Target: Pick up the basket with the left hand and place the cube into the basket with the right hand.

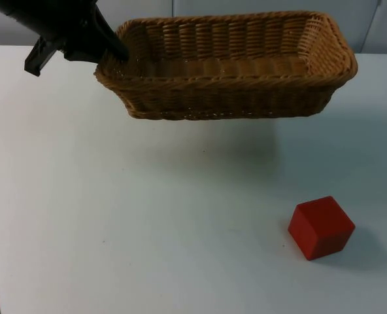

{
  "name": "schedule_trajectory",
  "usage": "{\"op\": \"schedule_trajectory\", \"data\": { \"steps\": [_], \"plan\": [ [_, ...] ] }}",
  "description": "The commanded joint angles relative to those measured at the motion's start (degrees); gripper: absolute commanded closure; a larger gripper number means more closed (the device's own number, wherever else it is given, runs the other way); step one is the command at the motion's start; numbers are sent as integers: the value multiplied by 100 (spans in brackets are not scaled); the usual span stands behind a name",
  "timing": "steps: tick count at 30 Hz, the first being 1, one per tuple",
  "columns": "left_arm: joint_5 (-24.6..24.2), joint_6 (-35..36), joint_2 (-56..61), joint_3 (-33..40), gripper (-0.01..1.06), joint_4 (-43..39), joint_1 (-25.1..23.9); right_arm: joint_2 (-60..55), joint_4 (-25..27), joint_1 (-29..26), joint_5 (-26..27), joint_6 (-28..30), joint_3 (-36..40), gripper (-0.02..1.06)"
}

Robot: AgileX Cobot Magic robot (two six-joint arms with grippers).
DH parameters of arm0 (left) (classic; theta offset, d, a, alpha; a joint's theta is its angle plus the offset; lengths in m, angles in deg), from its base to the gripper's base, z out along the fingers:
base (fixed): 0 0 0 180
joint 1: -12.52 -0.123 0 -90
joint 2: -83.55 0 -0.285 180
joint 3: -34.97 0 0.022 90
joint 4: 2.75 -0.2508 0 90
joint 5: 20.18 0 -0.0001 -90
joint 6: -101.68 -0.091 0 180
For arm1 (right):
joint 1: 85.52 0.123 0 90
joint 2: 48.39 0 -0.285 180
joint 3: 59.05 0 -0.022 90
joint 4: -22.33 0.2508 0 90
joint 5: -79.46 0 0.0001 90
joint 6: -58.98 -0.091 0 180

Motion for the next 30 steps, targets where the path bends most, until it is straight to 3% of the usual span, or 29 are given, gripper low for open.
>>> {"op": "schedule_trajectory", "data": {
  "steps": [1,4,9,13,14,18,20,23,24,25,27,29,30],
  "plan": [
    [-70,39,104,-73,105,292,-3,27,29,-24,41,81,25,104],
    [-70,39,104,-73,105,292,-3,27,146,-24,65,324,25,104],
    [-70,39,104,-73,105,292,-3,-1178,723,-24,295,909,-106,104],
    [-70,39,104,-73,105,292,-3,-3021,1603,-24,696,1684,-751,104],
    [-70,39,104,-73,105,292,-3,-3021,1603,-24,696,1684,-751,104],
    [-70,39,104,-73,105,292,-3,-5197,2839,-24,548,2364,-1953,104],
    [-70,39,104,-73,105,292,-3,-5617,3133,-24,462,2564,-2226,101],
    [-70,39,104,-73,105,292,-3,-6562,3929,13,64,3194,-2813,79],
    [-70,39,104,-73,105,292,-3,-6810,4055,122,-58,3341,-2944,67],
    [-70,39,104,-73,105,292,-3,-6810,4055,122,-58,3341,-2944,67],
    [-73,39,104,-73,105,281,-3,-7143,4065,480,-149,3355,-3076,42],
    [-73,39,104,-73,105,281,-3,-7403,3981,1013,-82,3354,-3087,9],
    [-73,39,104,-73,105,281,-3,-7512,3895,1301,-25,3281,-3087,-1]
  ]
}}
